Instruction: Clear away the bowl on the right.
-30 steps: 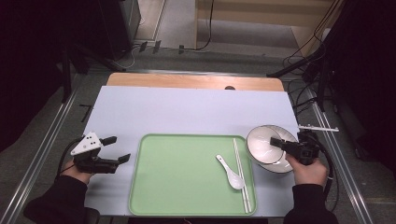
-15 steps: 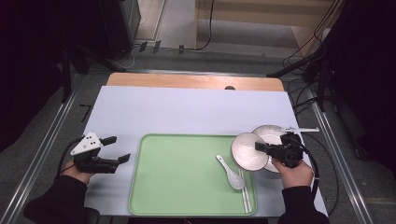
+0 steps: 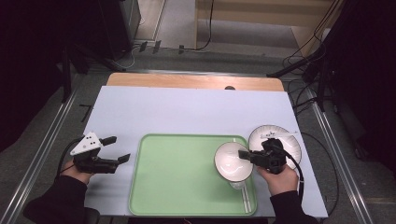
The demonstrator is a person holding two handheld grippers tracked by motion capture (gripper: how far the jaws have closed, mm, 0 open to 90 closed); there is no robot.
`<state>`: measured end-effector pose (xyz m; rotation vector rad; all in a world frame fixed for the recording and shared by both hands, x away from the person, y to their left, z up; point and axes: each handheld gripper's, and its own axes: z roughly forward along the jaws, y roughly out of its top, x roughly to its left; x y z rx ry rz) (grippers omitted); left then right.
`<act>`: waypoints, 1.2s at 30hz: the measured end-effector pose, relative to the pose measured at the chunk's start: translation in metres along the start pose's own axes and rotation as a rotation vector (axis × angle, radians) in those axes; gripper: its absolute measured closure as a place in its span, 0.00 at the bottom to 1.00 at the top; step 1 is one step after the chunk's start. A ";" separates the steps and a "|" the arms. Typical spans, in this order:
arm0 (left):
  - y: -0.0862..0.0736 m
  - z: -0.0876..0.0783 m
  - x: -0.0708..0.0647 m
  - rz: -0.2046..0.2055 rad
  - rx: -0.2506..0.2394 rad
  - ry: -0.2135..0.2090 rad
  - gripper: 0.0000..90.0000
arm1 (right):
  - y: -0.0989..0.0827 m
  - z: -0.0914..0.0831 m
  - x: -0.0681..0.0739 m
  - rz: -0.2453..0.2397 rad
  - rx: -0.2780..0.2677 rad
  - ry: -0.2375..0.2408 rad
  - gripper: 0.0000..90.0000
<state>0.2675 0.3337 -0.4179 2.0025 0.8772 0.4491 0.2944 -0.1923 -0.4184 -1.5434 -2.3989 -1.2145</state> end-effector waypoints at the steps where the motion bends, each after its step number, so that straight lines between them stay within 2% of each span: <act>1: 0.000 0.000 0.000 0.000 0.001 0.000 0.17 | -0.001 0.001 0.002 -0.002 0.005 0.002 0.91; 13: 0.000 0.000 0.000 -0.001 -0.001 0.001 0.17 | -0.011 0.014 0.021 -0.047 0.045 0.019 0.91; 22: 0.000 0.000 0.000 -0.001 -0.001 0.000 0.17 | -0.024 0.022 0.036 -0.077 0.095 0.029 0.91; 36: 0.000 0.000 0.000 -0.001 -0.001 -0.002 0.17 | -0.030 0.040 0.044 -0.118 0.164 0.010 0.91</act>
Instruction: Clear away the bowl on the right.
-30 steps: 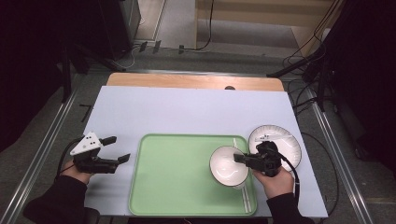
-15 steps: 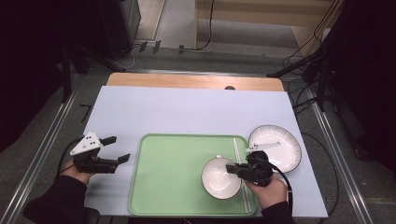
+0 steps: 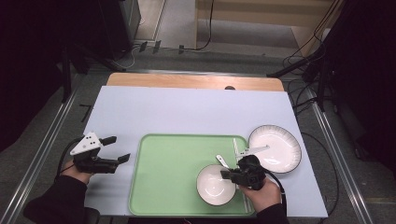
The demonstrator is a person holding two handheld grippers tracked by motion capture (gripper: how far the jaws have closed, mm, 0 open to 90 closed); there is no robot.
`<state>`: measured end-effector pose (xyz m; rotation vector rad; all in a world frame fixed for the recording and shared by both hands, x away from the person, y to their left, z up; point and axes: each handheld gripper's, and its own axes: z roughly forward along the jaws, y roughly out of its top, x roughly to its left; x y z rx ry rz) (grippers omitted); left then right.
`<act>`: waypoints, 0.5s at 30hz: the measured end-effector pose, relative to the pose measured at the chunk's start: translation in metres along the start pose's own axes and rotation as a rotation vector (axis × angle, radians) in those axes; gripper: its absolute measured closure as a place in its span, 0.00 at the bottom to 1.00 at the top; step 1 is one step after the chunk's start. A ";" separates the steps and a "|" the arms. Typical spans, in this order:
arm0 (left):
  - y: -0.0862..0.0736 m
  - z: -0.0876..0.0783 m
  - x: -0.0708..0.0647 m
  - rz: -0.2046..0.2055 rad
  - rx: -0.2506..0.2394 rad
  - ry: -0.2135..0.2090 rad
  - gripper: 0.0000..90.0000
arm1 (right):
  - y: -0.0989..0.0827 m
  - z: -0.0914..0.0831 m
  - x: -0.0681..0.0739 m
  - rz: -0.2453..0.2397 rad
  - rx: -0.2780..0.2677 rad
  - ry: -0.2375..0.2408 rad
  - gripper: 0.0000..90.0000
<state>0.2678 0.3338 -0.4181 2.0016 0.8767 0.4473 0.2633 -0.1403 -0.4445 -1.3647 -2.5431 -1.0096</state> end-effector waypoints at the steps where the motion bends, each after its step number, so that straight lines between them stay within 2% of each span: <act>1: 0.000 0.000 0.000 0.000 0.000 0.000 0.17 | 0.000 0.000 0.000 0.003 0.002 0.001 0.91; 12: 0.000 0.000 0.000 0.000 0.003 0.002 0.17 | 0.000 0.001 -0.003 -0.006 -0.011 0.019 0.88; 15: 0.000 0.000 0.000 0.001 0.003 0.001 0.17 | 0.002 -0.002 -0.004 -0.014 -0.047 0.024 0.83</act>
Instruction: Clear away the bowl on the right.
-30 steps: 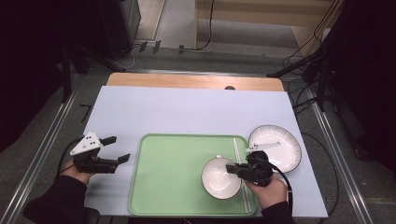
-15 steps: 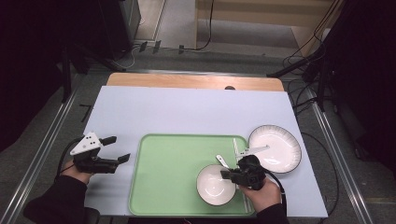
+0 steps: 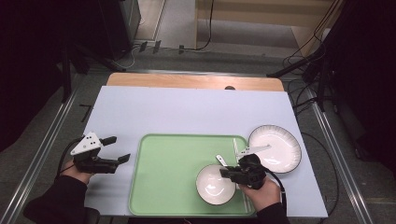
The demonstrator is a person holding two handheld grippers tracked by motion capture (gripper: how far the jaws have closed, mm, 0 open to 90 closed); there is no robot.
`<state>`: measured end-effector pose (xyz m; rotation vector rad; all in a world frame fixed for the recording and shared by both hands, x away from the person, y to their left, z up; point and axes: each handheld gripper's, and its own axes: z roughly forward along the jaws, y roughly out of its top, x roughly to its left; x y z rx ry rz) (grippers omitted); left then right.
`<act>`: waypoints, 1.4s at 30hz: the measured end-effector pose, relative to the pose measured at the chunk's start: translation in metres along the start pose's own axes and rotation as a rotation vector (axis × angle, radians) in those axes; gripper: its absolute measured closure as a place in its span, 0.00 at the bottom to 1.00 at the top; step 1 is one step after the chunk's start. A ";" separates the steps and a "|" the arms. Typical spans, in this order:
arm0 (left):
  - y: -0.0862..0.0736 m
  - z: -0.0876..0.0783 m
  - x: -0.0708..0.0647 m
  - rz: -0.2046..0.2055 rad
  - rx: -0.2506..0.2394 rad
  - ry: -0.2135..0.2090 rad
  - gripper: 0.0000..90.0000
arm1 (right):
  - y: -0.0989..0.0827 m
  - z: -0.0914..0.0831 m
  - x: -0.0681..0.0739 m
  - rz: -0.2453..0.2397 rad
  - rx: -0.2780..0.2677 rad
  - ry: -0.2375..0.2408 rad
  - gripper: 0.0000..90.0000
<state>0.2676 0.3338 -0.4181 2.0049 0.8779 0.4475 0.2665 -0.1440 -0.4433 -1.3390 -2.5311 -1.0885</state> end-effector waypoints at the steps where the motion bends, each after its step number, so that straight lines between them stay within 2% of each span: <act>1: 0.000 0.000 0.000 0.000 -0.001 -0.001 0.17 | 0.000 -0.002 -0.001 -0.007 -0.008 0.000 0.81; 5: 0.000 0.000 0.000 -0.001 0.000 0.001 0.17 | 0.001 -0.008 -0.001 -0.017 -0.041 -0.008 0.74; 12: 0.000 0.000 0.000 -0.006 0.000 -0.001 0.17 | 0.005 -0.025 -0.007 -0.002 -0.110 -0.002 0.67; 15: 0.000 0.000 0.001 -0.018 -0.002 -0.005 0.17 | 0.006 -0.034 -0.013 0.010 -0.148 -0.012 0.63; 19: 0.000 0.001 0.002 -0.044 -0.003 -0.007 0.17 | 0.007 -0.043 -0.021 0.027 -0.171 -0.019 0.59; 21: 0.001 0.002 0.002 -0.062 0.002 0.030 0.17 | 0.006 -0.046 -0.026 0.038 -0.179 -0.025 0.57; 25: 0.002 0.002 0.001 -0.080 -0.019 0.044 0.17 | 0.005 -0.051 -0.034 0.053 -0.186 -0.031 0.54; 28: 0.003 0.004 0.001 -0.106 -0.017 0.101 0.17 | 0.004 -0.055 -0.039 0.060 -0.205 -0.048 0.53; 30: 0.004 0.005 0.001 -0.116 -0.004 0.122 0.18 | 0.004 -0.058 -0.042 0.059 -0.215 -0.058 0.51; 35: 0.004 0.003 0.002 -0.105 -0.012 0.083 0.18 | 0.000 -0.065 -0.054 0.057 -0.239 -0.096 0.50; 42: 0.003 -0.002 0.002 -0.101 -0.035 0.047 0.20 | -0.005 -0.077 -0.077 0.103 -0.269 -0.123 0.49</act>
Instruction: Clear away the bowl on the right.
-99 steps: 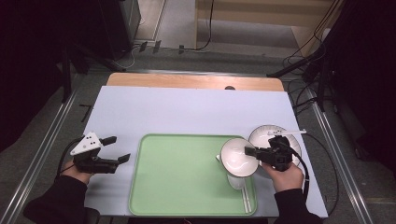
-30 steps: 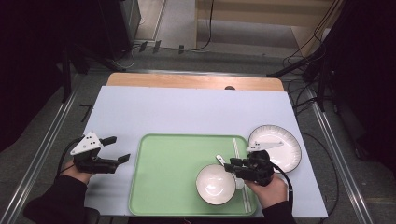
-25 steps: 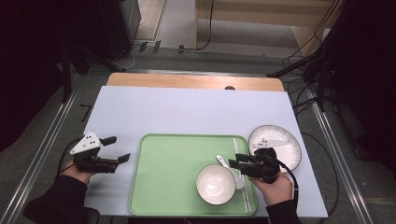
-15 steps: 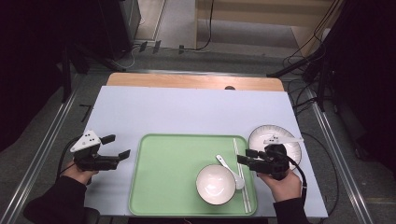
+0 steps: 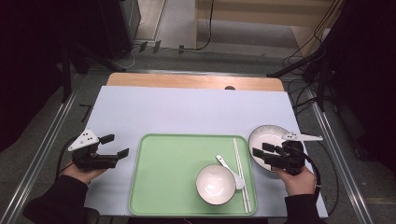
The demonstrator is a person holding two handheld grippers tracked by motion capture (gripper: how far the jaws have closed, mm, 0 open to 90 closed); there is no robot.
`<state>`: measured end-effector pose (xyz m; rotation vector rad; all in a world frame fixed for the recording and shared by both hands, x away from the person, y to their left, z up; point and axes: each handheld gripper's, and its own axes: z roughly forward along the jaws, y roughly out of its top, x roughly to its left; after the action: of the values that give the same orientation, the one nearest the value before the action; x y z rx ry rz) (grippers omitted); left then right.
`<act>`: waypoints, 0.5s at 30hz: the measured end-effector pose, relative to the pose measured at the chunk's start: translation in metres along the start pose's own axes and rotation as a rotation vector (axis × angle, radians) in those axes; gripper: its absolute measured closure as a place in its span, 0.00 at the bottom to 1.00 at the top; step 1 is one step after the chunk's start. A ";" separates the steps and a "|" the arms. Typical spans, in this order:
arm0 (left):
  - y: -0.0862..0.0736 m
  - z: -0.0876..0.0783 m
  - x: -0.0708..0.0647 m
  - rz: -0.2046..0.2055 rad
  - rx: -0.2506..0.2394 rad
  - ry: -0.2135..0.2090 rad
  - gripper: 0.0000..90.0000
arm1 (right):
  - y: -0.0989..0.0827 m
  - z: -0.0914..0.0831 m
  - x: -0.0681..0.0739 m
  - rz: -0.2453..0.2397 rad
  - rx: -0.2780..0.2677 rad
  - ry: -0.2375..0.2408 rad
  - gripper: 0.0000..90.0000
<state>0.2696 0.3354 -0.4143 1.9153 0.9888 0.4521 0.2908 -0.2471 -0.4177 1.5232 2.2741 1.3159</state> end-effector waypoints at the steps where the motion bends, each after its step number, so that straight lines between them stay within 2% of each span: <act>1: 0.000 -0.001 -0.001 0.012 -0.002 -0.001 0.20 | 0.000 -0.001 -0.003 0.005 -0.001 -0.003 0.49; 4: 0.000 -0.001 -0.003 0.027 -0.010 -0.012 0.21 | -0.002 -0.005 -0.012 0.026 -0.006 -0.014 0.47; 14: 0.002 -0.003 0.000 -0.029 -0.036 -0.026 0.27 | -0.005 -0.012 -0.037 0.058 -0.022 -0.057 0.43; 15: 0.002 -0.003 0.001 -0.040 -0.034 -0.040 0.29 | -0.005 -0.012 -0.039 0.062 -0.021 -0.057 0.43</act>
<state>0.2689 0.3373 -0.4115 1.8641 0.9860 0.4028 0.3001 -0.2855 -0.4276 1.6160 2.1885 1.2896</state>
